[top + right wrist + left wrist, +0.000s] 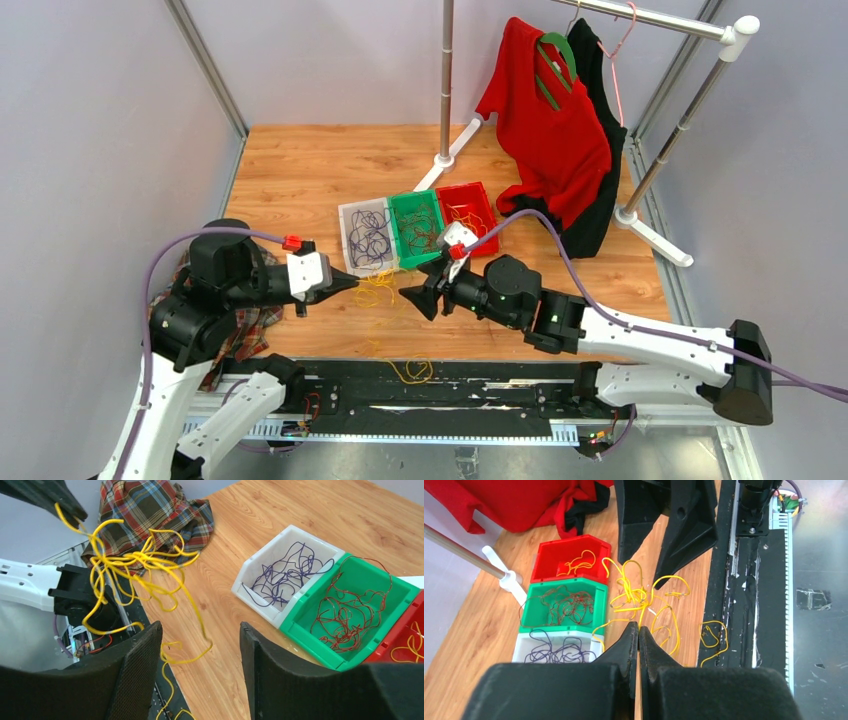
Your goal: Untangle the cables
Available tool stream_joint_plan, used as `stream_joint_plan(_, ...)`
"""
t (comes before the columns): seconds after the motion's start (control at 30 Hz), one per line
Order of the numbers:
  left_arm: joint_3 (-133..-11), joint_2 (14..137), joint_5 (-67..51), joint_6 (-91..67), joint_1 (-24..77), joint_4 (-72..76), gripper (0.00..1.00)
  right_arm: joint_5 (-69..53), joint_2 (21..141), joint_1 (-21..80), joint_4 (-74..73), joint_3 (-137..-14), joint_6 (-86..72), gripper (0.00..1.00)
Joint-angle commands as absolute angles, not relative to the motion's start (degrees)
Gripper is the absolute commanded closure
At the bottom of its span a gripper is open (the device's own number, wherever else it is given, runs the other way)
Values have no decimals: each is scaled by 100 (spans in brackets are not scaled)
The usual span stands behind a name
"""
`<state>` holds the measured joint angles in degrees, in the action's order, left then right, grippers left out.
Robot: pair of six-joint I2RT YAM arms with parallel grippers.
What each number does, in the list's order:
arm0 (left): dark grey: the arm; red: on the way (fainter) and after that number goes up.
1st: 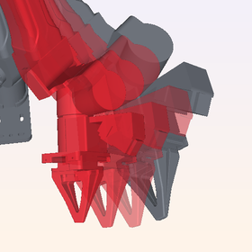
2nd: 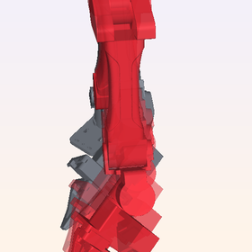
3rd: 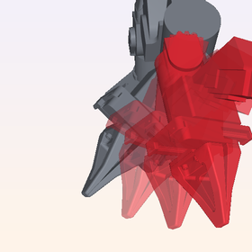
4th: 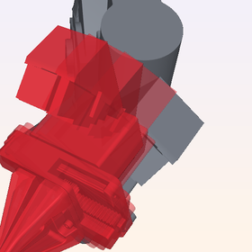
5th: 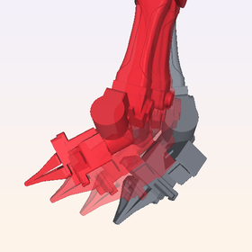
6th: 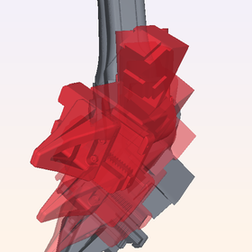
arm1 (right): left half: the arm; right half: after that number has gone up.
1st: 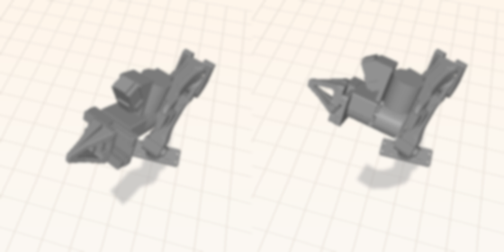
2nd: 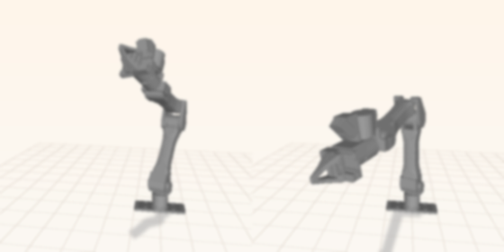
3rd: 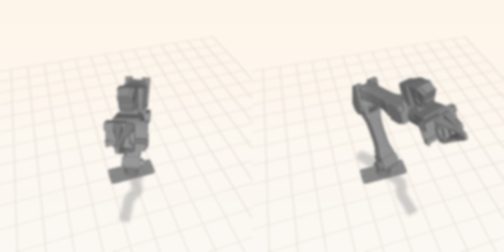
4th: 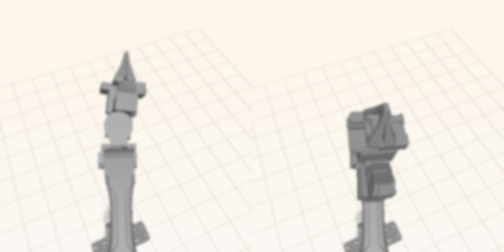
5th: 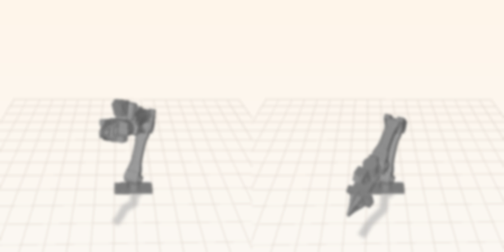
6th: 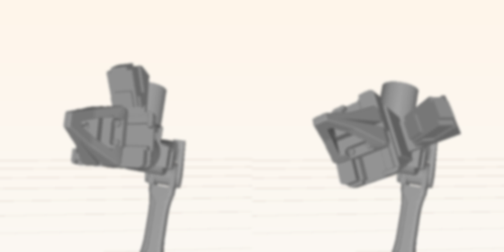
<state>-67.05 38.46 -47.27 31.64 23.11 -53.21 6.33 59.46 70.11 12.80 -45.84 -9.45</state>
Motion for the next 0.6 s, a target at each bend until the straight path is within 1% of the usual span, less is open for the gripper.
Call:
stream_joint_plan(0.0,-6918,3922,-4956,3302,2358,-5495,100,845,6134,7075,1612,-4897,-646,42)
stream_joint_plan(0.13,-6988,3946,-5079,3315,2359,-5592,100,1172,6461,7103,1540,-5090,-469,42)
stream_joint_plan(0.17,-7003,3943,-5094,3314,2361,-5620,100,1252,6534,7116,1546,-5126,-428,43)
stream_joint_plan(0.2,-7022,3945,-5112,3318,2356,-5635,100,1341,6572,7125,1585,-5118,-407,47)
stream_joint_plan(0.23,-7031,3942,-5117,3324,2356,-5665,100,1399,6583,7128,1612,-5117,-405,53)
stream_joint_plan(0.3,-7068,3946,-5080,3390,2360,-5721,100,1466,6545,7127,1648,-5100,-379,71)
stream_joint_plan(0.37,-7091,3946,-4969,3511,2356,-5795,100,1723,6436,7124,1569,-5086,-378,94)
stream_joint_plan(0.4,-7100,3928,-4892,3571,2356,-5814,100,1937,6345,7120,1483,-5070,-374,99)
stream_joint_plan(0.57,-7067,3844,-4274,3946,2359,-5823,100,2599,5660,6970,1187,-4784,-305,99)
